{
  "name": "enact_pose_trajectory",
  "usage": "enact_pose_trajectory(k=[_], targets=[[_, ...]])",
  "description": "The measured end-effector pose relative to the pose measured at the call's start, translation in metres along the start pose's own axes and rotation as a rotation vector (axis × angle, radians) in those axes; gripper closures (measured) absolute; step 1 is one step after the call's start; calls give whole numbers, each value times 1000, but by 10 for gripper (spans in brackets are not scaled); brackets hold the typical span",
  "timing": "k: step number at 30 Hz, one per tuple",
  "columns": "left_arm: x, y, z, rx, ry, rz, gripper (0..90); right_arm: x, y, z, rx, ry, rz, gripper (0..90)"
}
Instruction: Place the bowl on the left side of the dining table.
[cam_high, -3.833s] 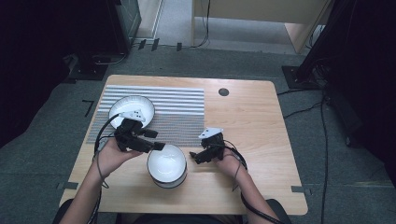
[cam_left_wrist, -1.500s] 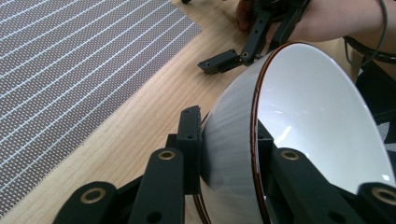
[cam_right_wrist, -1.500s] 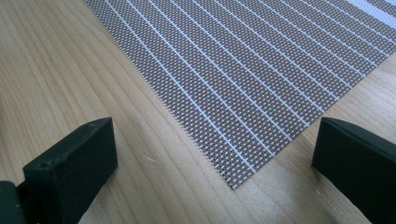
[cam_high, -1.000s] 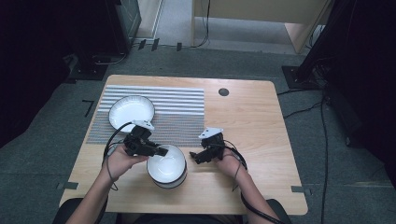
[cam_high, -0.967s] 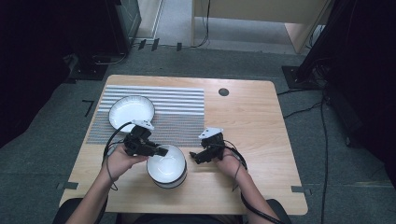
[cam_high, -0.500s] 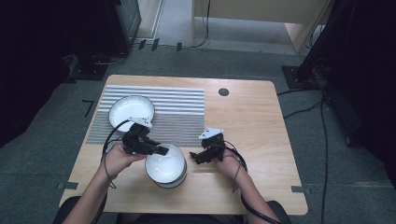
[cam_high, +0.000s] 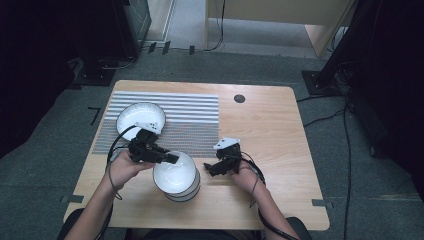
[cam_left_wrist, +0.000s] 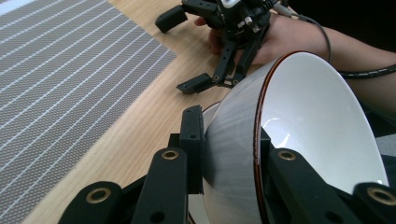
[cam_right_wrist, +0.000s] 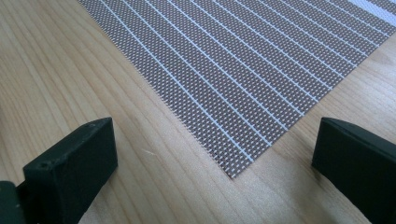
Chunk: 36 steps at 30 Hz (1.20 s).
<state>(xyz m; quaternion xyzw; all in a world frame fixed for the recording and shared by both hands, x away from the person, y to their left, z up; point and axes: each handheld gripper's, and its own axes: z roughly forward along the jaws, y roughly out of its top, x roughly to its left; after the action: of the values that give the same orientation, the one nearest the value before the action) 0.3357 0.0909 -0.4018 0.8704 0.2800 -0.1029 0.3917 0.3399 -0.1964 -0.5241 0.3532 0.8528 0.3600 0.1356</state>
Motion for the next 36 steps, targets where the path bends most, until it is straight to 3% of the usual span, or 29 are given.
enact_pose_trajectory(k=[19, 36], targets=[[3, -2, -20, -29, 35, -20, 762, 0, 0, 0, -2, 0, -1, 0], [16, -5, -33, -42, 54, -46, 760, 0, 0, 0, -2, 0, 0, 0]])
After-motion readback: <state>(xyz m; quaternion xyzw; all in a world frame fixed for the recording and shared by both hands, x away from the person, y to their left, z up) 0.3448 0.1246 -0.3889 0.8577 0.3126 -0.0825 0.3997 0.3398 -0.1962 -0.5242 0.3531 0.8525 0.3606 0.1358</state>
